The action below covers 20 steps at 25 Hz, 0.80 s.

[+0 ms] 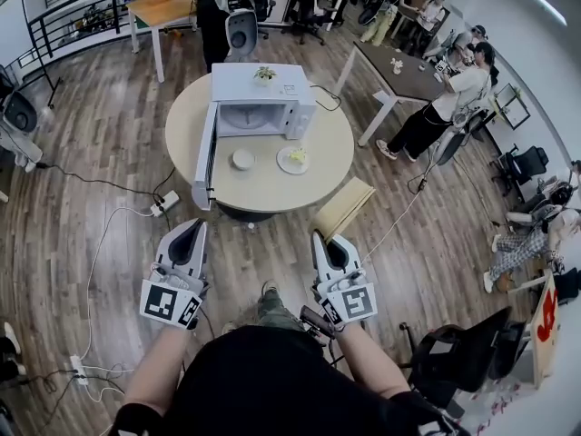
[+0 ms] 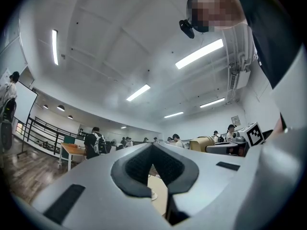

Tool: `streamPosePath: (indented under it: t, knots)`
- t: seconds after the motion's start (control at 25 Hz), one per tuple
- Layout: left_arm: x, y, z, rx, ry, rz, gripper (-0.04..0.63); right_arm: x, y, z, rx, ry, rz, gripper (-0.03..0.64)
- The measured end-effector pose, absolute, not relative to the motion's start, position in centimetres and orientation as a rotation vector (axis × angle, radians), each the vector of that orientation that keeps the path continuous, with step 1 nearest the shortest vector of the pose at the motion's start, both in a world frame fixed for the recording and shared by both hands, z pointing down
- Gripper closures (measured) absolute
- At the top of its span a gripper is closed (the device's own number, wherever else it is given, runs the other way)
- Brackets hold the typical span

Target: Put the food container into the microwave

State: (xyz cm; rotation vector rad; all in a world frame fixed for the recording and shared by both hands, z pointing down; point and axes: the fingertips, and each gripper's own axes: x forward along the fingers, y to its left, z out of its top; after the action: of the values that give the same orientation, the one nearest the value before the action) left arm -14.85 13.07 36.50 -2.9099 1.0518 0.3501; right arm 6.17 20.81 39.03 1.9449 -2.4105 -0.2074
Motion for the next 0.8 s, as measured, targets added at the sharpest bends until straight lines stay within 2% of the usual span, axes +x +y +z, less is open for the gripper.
streamPosePath:
  t: [0.8]
  knots:
    - [-9.5,4.9,36.7,-2.895,1.114,0.310,0.577,11.7,11.6,38.8,1.900,-2.461,-0.208,0.592]
